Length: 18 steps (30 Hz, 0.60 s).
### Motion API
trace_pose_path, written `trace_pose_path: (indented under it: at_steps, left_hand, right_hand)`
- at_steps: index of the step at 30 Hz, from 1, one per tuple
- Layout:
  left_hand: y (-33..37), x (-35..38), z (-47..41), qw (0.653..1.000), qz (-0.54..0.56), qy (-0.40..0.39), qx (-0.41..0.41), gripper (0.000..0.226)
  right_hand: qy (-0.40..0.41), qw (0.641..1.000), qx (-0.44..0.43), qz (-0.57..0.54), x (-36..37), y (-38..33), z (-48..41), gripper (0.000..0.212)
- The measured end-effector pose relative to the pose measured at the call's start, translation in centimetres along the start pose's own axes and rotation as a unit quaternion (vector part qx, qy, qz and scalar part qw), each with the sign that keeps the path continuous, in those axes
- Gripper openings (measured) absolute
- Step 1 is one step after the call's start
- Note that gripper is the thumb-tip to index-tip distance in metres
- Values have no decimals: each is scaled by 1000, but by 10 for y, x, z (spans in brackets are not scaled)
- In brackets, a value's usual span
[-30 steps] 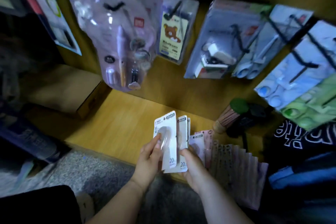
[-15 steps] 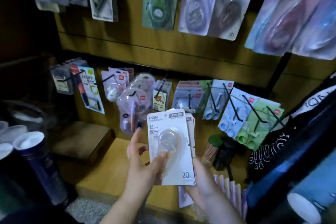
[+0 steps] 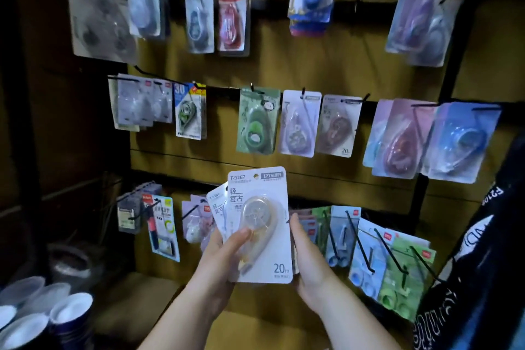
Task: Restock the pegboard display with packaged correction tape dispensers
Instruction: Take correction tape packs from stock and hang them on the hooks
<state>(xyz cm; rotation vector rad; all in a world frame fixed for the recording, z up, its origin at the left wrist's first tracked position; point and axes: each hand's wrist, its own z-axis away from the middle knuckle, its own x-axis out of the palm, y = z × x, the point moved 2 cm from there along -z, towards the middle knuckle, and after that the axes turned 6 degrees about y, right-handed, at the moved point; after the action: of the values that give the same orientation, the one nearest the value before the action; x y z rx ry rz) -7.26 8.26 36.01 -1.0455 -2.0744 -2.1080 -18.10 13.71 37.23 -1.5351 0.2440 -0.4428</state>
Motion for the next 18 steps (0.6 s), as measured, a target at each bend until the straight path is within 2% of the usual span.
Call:
trace_pose_path:
  at_steps: [2, 5, 8, 9, 12, 15, 18]
  left_hand:
    - [10, -1, -5, 999, -9, 28, 20, 31]
    - [22, -3, -16, 997, -1, 50, 67, 44]
    - [36, -7, -25, 989, -62, 55, 122, 72]
    - [40, -8, -27, 988, -66, 60, 127, 79]
    - [46, -10, -33, 987, -60, 63, 139, 80]
    - [55, -15, -39, 980, -61, 59, 178, 76]
    - [64, -25, -45, 977, -57, 67, 195, 90]
  right_hand:
    - [6, 999, -39, -6, 5, -5, -9, 58]
    - [22, 994, -101, 26, 14, -16, -9, 42]
    - [57, 984, -143, 96, 24, -22, -11, 64]
    - [69, 980, -155, 100, 27, -24, -12, 65]
    - [91, 974, -189, 87, 34, -32, -19, 50]
    - [75, 972, -210, 74, 45, -40, -26, 29]
    - [90, 972, -206, 74, 58, -41, -38, 35]
